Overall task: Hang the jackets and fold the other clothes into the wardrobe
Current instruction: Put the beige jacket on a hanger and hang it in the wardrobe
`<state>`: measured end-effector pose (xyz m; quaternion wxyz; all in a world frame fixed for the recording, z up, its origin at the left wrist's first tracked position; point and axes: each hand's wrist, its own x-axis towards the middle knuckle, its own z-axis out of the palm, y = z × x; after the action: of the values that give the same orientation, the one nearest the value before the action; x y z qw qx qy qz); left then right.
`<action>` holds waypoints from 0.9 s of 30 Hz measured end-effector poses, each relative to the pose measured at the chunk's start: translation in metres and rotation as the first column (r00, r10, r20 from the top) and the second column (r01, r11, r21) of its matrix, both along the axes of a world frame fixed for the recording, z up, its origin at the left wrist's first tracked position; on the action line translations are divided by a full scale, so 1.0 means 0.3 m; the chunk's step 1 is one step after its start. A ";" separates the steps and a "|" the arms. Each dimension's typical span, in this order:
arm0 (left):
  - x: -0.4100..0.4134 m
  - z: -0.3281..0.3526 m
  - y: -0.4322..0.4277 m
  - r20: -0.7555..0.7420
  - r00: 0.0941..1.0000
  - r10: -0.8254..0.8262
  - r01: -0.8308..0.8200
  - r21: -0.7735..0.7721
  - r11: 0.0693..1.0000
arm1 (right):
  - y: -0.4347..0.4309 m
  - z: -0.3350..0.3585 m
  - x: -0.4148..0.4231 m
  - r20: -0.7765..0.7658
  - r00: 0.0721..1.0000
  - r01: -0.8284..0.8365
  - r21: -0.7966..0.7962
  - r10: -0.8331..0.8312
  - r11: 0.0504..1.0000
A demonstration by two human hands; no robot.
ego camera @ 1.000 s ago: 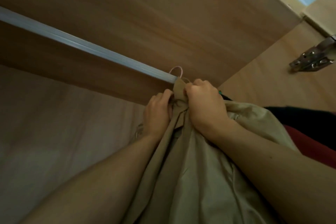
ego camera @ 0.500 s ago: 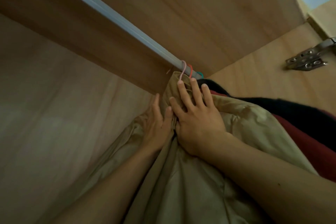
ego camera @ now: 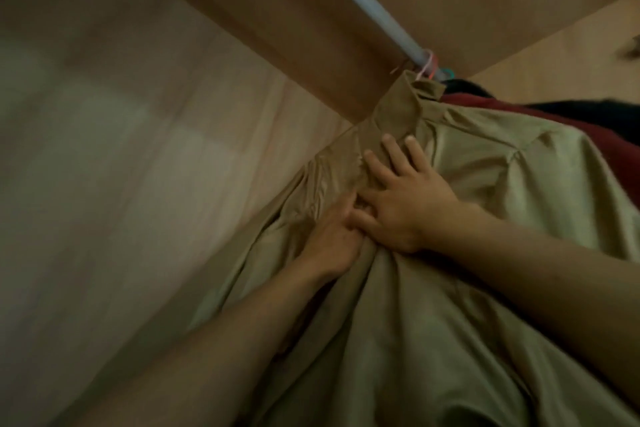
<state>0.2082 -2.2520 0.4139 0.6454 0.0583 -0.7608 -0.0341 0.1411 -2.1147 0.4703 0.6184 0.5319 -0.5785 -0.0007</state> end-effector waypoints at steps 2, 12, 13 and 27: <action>0.064 -0.083 0.005 0.024 0.999 0.029 -0.030 0.040 0.999 | -0.030 -0.054 0.018 0.023 0.998 0.049 0.046 -0.050 0.998; 0.172 -0.216 -0.084 0.088 0.826 0.557 -0.542 0.399 0.740 | -0.074 -0.109 -0.059 -0.109 0.986 0.134 0.041 -0.129 0.990; 0.138 -0.222 -0.108 0.104 0.858 0.504 -0.498 0.413 0.762 | -0.084 -0.109 -0.072 -0.123 0.984 0.136 0.030 -0.131 0.990; -0.019 -0.331 -0.130 0.039 0.995 0.089 -0.095 0.578 0.811 | -0.042 -0.205 -0.016 -0.046 0.977 0.212 0.213 -0.207 0.954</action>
<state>0.2024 -2.2911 0.3146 0.5939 0.2886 -0.7142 -0.2322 0.1364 -2.1273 0.4088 0.5596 0.5320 -0.6208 -0.1355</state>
